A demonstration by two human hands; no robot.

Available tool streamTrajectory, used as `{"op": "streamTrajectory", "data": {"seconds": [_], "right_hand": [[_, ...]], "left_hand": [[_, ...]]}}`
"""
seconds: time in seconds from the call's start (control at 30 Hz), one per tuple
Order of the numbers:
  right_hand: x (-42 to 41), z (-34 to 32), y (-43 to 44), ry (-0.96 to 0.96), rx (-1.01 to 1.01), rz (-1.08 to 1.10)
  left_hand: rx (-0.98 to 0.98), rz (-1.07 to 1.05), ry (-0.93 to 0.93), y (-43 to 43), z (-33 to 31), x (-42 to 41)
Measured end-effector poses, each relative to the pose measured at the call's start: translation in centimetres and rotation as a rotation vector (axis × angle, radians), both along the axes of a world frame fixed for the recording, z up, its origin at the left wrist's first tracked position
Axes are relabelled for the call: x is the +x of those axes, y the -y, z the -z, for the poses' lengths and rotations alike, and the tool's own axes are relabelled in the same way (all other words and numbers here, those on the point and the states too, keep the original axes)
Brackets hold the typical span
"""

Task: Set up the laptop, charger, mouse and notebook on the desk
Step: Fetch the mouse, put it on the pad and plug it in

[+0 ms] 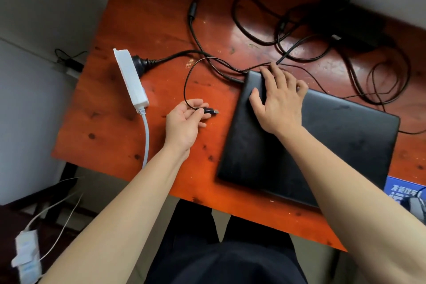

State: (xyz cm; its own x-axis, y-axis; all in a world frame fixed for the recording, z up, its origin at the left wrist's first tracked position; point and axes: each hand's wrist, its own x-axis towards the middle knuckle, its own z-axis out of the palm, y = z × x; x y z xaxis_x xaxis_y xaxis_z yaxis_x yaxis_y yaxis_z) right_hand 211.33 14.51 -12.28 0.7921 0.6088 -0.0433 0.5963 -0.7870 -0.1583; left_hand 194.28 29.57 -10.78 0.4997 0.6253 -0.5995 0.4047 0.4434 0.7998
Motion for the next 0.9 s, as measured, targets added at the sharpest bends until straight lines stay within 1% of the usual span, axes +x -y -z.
{"op": "streamTrajectory", "data": {"seconds": [0.17, 0.3, 0.43, 0.57, 0.67, 0.73, 0.77, 0.83, 0.9], "right_hand": [[-1.9, 0.1, 0.8, 0.006, 0.11, 0.066], [-4.2, 0.4, 1.9, 0.022, 0.148, 0.054], [-5.4, 0.5, 2.2, 0.037, 0.175, 0.077], [-5.3, 0.5, 2.1, 0.034, 0.195, 0.107], [-5.4, 0.5, 2.1, 0.031, 0.191, 0.107], [-5.4, 0.5, 2.1, 0.023, 0.19, 0.109], [-5.4, 0.5, 2.1, 0.022, 0.188, 0.11], [-5.4, 0.4, 2.1, 0.017, 0.18, 0.108], [-5.4, 0.3, 2.1, 0.018, 0.178, 0.111]], "left_hand": [[0.161, 0.179, 0.039, 0.1, 0.5, -1.0], [0.216, 0.228, 0.059, -0.1, 0.9, -1.4], [0.237, 0.219, 0.04, -0.1, 1.0, -1.1], [0.303, 0.184, -0.028, -0.1, 0.8, -0.7], [0.38, 0.088, -0.11, 0.3, 0.6, -0.2], [0.474, 0.049, -0.157, 0.8, 0.7, 0.1], [0.543, 0.065, -0.176, 1.0, 0.8, 0.2], [0.694, 0.147, -0.179, 1.2, 1.0, 0.2], [0.876, 0.255, -0.123, 1.1, 1.2, 0.0]]}}
